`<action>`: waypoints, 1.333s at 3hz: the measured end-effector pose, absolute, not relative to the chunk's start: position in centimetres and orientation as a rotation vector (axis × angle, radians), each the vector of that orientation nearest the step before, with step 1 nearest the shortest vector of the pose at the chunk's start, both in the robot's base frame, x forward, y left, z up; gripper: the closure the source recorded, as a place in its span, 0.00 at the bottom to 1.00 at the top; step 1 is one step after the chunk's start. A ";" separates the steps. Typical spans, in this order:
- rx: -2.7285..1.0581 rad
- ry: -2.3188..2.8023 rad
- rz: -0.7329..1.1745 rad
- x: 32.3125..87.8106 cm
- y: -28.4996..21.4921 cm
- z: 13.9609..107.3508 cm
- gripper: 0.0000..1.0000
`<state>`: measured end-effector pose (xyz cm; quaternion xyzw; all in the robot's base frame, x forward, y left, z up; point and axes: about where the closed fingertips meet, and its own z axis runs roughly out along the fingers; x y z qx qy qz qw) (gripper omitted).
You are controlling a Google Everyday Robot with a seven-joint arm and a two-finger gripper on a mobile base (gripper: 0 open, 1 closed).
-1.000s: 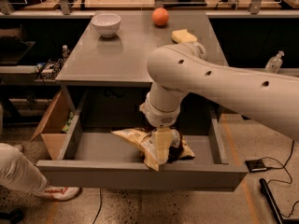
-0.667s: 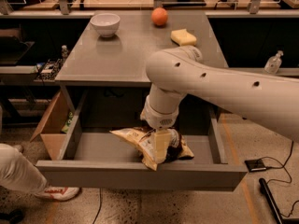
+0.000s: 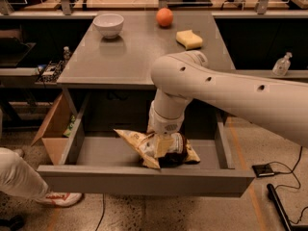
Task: Pick brown chip bag from top drawer and place on counter
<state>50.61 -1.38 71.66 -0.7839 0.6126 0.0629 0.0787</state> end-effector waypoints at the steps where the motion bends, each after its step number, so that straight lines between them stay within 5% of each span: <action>1: -2.311 1.846 0.125 50.9 -2.5 73.7 0.88; 2: -2.222 1.825 0.039 51.4 -4.7 78.5 1.00; 4: -2.145 1.766 -0.067 52.5 -6.7 85.1 1.00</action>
Offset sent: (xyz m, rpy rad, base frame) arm 0.0160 -0.0693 0.1409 0.0758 -0.2748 -0.1151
